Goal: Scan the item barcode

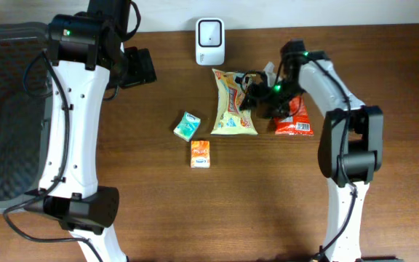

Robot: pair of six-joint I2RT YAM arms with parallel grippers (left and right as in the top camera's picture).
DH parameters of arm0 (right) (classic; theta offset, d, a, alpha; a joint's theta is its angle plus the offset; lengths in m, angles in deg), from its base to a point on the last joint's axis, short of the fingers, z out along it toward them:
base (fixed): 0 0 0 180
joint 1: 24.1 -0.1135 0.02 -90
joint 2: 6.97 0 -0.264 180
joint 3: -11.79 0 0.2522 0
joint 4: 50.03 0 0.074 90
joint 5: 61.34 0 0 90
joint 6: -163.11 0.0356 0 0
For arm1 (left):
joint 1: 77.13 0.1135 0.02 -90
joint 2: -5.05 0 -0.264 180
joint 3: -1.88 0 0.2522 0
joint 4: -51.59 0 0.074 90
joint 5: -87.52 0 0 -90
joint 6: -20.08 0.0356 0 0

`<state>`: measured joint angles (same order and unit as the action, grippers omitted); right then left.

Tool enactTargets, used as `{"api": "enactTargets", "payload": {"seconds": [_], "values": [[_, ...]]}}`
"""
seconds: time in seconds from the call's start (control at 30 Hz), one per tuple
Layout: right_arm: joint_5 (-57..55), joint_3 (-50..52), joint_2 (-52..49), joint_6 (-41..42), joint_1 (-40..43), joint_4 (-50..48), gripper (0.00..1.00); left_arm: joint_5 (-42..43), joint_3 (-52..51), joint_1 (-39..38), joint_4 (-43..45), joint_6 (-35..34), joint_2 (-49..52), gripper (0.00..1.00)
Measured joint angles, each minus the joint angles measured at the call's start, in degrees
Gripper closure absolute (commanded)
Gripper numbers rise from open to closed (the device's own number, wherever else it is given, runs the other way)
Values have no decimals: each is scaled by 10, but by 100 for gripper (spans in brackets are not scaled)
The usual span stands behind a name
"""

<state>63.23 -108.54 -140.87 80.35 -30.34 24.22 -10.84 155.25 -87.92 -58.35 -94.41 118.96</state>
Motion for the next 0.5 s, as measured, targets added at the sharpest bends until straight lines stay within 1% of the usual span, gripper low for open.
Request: {"api": "enactTargets", "payload": {"seconds": [0.03,0.07,0.13,0.17,0.23,0.4,0.43,0.5], "values": [[5,14,0,3,-9,-18,11,0,0,0,0,0,0,1],[9,23,3,13,-17,-41,20,0,0,0,0,0,0,1],[18,43,8,26,-38,-97,76,0,0,0,0,0,0,1],[15,52,8,35,-44,-114,96,0,0,0,0,0,0,1],[16,73,3,52,-50,-132,96,0,0,0,0,0,0,1],[15,70,3,64,-47,-132,96,0,0,0,0,0,0,1],[0,62,3,69,-46,-118,96,0,0,0,0,0,0,1],[-71,43,12,82,-44,-81,96,0,0,0,0,0,0,1]]}}
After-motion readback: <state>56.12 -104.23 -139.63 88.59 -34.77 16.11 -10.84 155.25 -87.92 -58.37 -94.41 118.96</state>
